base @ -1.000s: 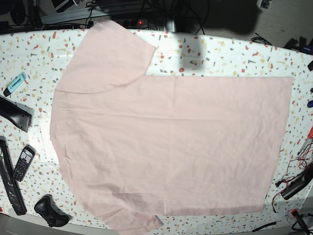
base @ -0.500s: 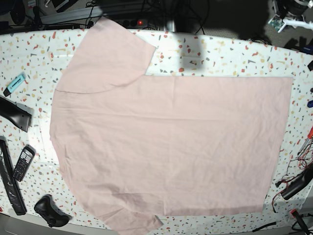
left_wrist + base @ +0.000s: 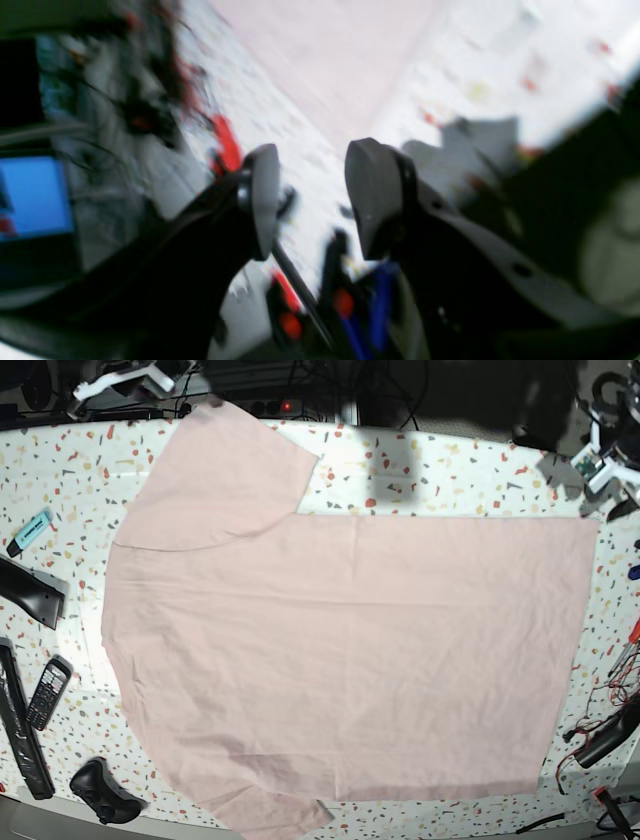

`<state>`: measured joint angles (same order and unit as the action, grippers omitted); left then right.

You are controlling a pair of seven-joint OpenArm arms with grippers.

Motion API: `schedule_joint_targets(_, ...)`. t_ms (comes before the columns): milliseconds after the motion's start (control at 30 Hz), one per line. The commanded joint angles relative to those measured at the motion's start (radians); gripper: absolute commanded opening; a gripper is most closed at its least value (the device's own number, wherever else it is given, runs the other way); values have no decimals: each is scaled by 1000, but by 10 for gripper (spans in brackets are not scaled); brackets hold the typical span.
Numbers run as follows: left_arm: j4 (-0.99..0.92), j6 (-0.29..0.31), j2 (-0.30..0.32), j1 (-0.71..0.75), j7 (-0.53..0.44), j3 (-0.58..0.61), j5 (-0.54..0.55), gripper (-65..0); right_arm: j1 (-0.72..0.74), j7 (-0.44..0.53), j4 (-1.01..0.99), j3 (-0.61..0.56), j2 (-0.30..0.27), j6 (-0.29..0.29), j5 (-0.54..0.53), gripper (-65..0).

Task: Fold the T-shirt properly
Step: 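Move both grippers down toward the shirt's shoulder corners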

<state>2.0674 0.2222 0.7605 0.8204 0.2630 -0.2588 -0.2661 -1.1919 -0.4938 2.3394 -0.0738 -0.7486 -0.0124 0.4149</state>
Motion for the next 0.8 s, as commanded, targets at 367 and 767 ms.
schedule_joint_targets(367,-301,95,127,-243,-187,76,39,-402,148,-20,17,2,59,19,76,-542)
schedule_joint_targets(767,-573,258,126,-533,-279,359,-120,-402,183,-24,17,2,59,20,76,-542)
